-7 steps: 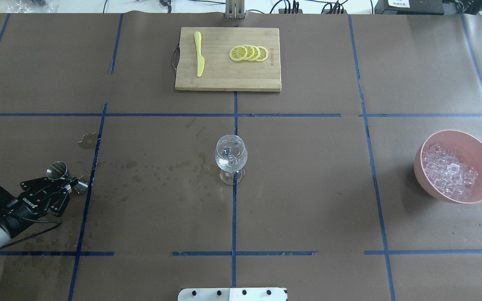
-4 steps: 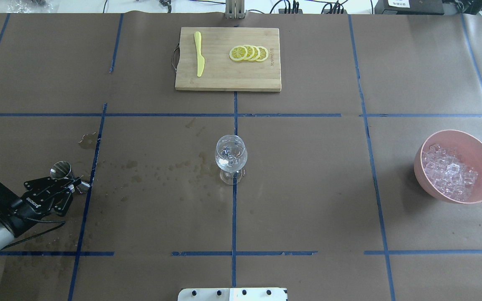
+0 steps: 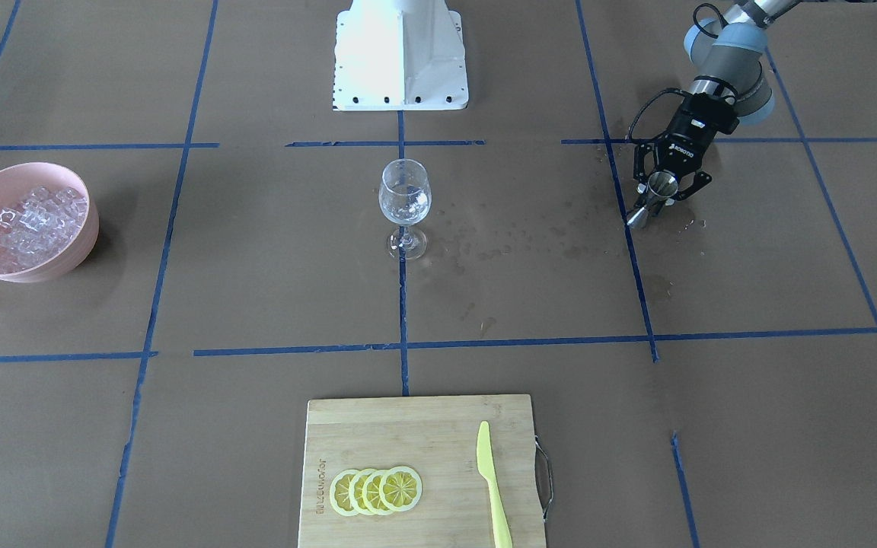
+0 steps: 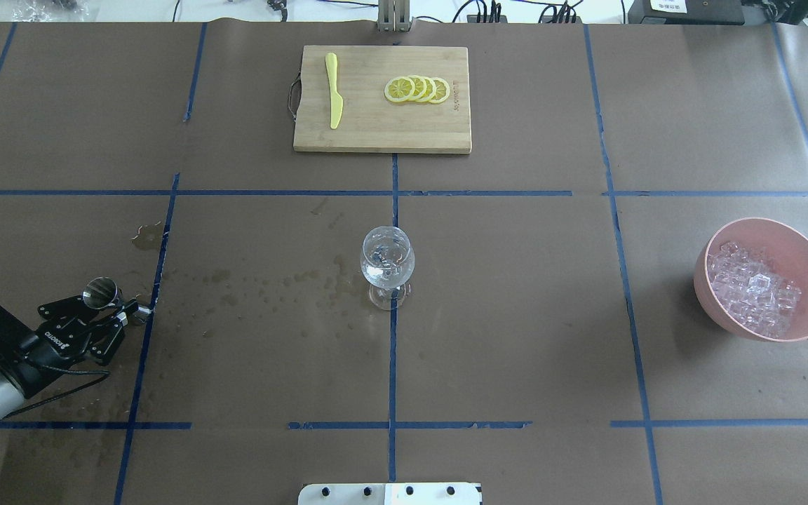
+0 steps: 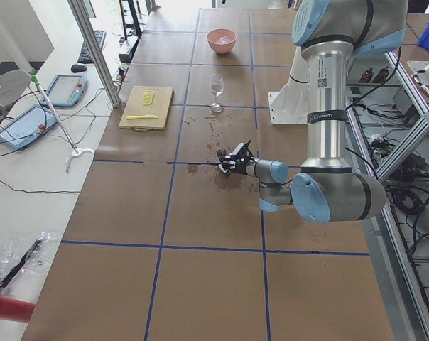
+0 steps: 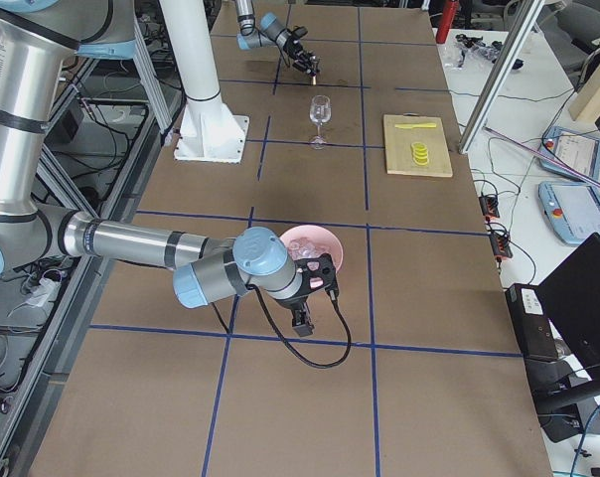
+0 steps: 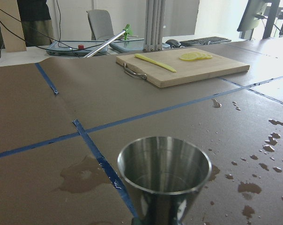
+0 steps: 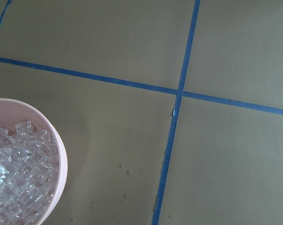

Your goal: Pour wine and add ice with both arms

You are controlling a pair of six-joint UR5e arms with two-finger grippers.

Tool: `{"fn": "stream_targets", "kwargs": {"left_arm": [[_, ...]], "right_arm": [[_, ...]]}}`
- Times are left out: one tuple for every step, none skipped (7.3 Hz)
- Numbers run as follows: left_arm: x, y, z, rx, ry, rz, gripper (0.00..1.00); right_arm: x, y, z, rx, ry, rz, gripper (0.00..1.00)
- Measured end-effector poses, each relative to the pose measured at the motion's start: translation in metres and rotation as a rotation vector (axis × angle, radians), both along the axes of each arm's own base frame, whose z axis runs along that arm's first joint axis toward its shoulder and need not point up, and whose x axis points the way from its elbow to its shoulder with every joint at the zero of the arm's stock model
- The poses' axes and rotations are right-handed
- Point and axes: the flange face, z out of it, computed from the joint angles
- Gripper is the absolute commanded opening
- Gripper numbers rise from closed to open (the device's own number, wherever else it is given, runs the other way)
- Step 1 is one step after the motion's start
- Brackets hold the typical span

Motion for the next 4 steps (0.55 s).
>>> {"fn": "stream_targets", "kwargs": {"left_arm": [[-0.001, -0.001, -0.001, 0.000, 0.002, -0.011, 0.99], [-0.002, -0.001, -0.002, 0.001, 0.007, -0.019, 0.99], [-0.004, -0.002, -0.006, 0.003, 0.017, -0.035, 0.99], [-0.008, -0.004, -0.011, 0.005, 0.034, -0.067, 0.99]], "right_arm": [[0.000, 0.000, 0.000, 0.000, 0.000, 0.000, 1.00], [0.000, 0.000, 0.000, 0.000, 0.000, 0.000, 1.00], [0.000, 0.000, 0.000, 0.000, 0.000, 0.000, 1.00], [0.000, 0.000, 0.000, 0.000, 0.000, -0.001, 1.00]]}}
